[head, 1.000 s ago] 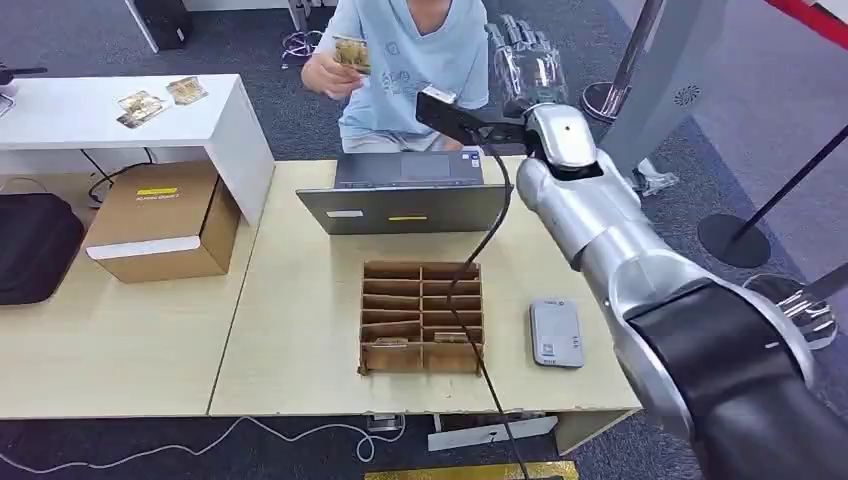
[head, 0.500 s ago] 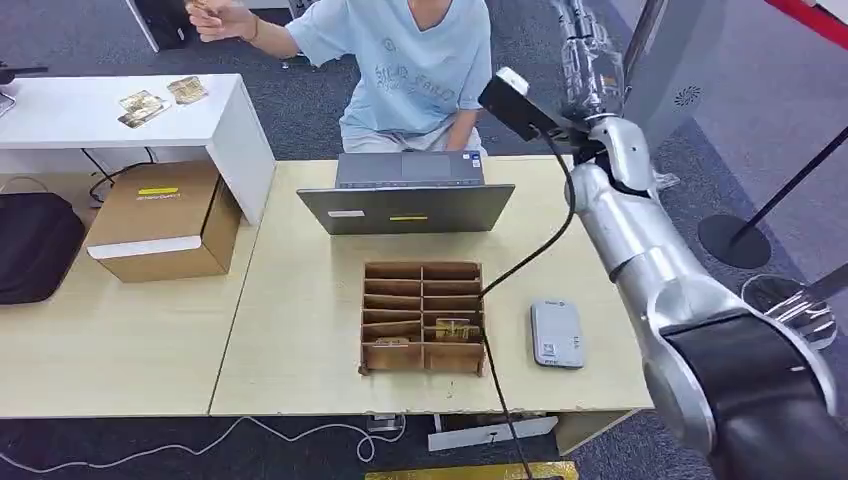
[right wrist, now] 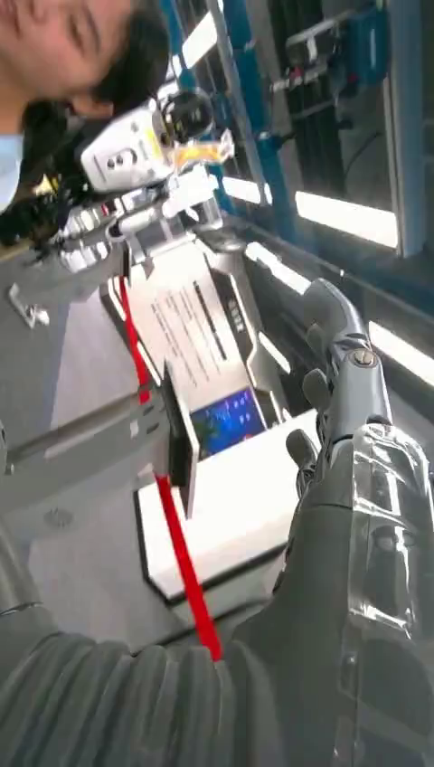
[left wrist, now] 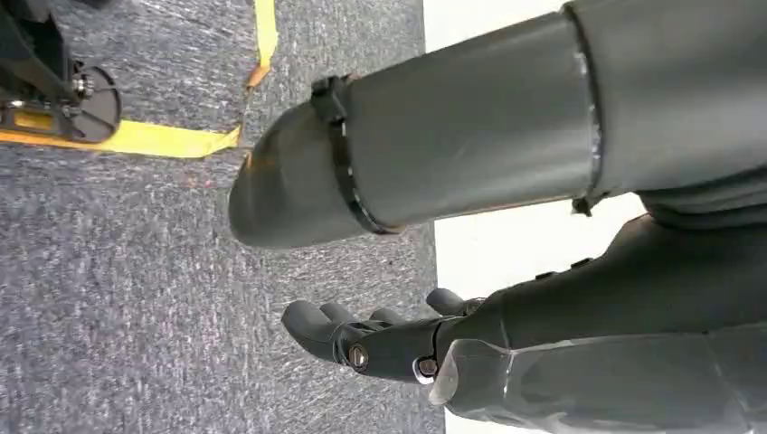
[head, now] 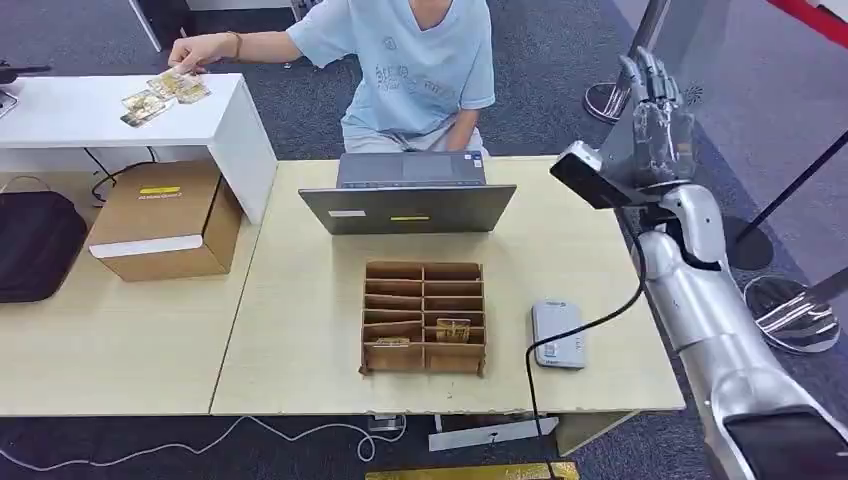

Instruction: Pass the card to the sensor for recognition and then transmit it.

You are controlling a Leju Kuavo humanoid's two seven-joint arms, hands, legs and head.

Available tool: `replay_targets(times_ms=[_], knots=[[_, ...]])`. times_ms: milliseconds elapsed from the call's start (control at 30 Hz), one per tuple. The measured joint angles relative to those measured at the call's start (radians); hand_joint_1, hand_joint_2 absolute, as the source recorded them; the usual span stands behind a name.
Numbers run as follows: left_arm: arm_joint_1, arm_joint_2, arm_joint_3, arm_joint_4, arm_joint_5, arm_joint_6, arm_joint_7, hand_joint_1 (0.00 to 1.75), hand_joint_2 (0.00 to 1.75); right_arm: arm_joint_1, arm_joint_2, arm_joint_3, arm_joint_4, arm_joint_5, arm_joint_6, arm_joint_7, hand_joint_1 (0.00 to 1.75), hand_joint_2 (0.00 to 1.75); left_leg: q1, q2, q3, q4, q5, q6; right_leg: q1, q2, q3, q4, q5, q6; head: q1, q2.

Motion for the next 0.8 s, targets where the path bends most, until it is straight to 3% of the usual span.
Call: replay_targets(times_ms=[267,500,533,700,800], knots=[[0.006,-0.007,0.018,0.000,0.008,0.011,0.000,0.00,0.00,0.372,-0.117,-0.099,-0.317,-0.016,-0.070,0.017,0.00,1.75,0.000,-0.001,-0.001,0.000,-0.002,0.002,0.000,-0.001,0.000,-0.002,-0.001,0.001,-0.001,0.000],[0.006,-0.016,0.038,0.000,0.021,0.022,0.000,0.00,0.00,0.681,-0.123,-0.237,-0.550,-0.102,-0.093,-0.036,0.00,1.75,0.000,0.000,-0.002,-0.001,-0.003,0.003,0.000,-0.001,0.000,-0.001,-0.003,0.002,0.000,0.000],[0.006,-0.018,0.041,0.000,0.022,0.023,0.000,0.00,0.00,0.714,-0.117,-0.255,-0.579,-0.113,-0.092,-0.044,0.00,0.00,0.000,0.001,-0.002,-0.001,-0.003,0.003,0.000,-0.001,0.000,-0.001,-0.003,0.001,0.000,0.000],[0.005,-0.021,0.044,0.000,0.022,0.024,0.000,0.00,0.00,0.806,-0.096,-0.303,-0.666,-0.187,-0.069,-0.069,0.00,0.00,0.000,0.002,0.000,-0.001,-0.004,0.003,0.000,0.001,0.000,-0.001,-0.003,0.001,-0.001,0.000],[0.006,-0.022,0.048,0.000,0.024,0.026,0.000,0.00,0.00,0.865,-0.062,-0.326,-0.712,-0.459,0.076,-0.118,0.00,0.00,0.000,0.002,0.000,-0.001,-0.004,0.003,0.000,0.000,0.000,-0.001,-0.003,0.001,0.000,0.000]])
